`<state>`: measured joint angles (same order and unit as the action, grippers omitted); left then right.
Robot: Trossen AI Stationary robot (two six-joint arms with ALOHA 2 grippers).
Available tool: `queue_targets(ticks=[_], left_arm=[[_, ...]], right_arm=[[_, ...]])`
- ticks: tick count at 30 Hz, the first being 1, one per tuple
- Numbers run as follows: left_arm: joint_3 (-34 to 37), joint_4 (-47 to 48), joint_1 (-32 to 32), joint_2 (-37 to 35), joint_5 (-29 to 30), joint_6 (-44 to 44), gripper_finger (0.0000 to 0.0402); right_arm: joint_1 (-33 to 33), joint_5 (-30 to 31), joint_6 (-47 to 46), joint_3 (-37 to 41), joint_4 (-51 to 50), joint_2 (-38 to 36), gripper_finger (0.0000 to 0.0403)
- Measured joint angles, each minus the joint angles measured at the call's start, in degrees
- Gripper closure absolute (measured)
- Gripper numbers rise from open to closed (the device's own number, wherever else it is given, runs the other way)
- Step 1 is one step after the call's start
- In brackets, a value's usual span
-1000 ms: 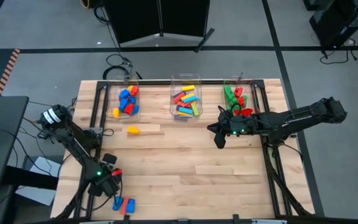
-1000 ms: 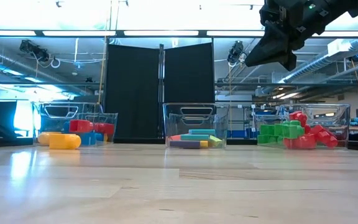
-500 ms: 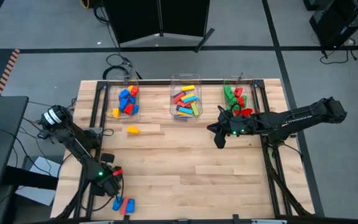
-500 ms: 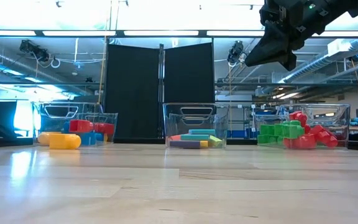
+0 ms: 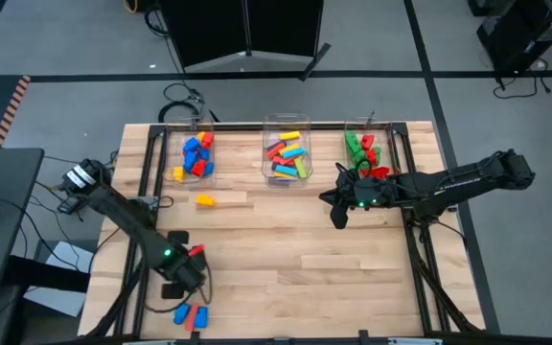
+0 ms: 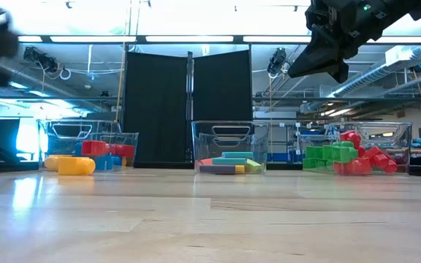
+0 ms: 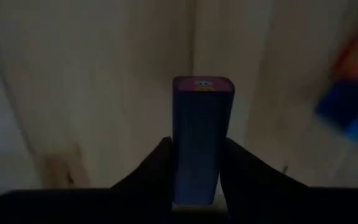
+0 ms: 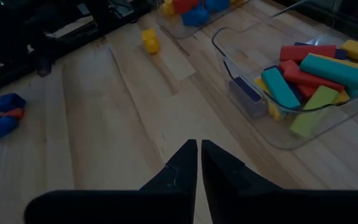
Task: Sort blocks by size
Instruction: Put the purple block into the middle transparent bin
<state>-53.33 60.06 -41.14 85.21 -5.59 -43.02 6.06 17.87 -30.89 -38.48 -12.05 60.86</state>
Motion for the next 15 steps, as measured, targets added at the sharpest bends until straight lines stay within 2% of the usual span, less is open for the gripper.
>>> queue_targets(ticks=[8,15], left_arm=[[-9.52,0.05,12.49,-0.04,13.32,6.13,0.0299],[-18.25,-0.85,25.49,-0.07,21.34,14.47,0.0299]], right_arm=[[-0.01,0.0,0.57,0.0,-0.04,-0.02,0.0367],[0.0,-1.91,2.63,0.0,-0.04,0.0,0.0372]])
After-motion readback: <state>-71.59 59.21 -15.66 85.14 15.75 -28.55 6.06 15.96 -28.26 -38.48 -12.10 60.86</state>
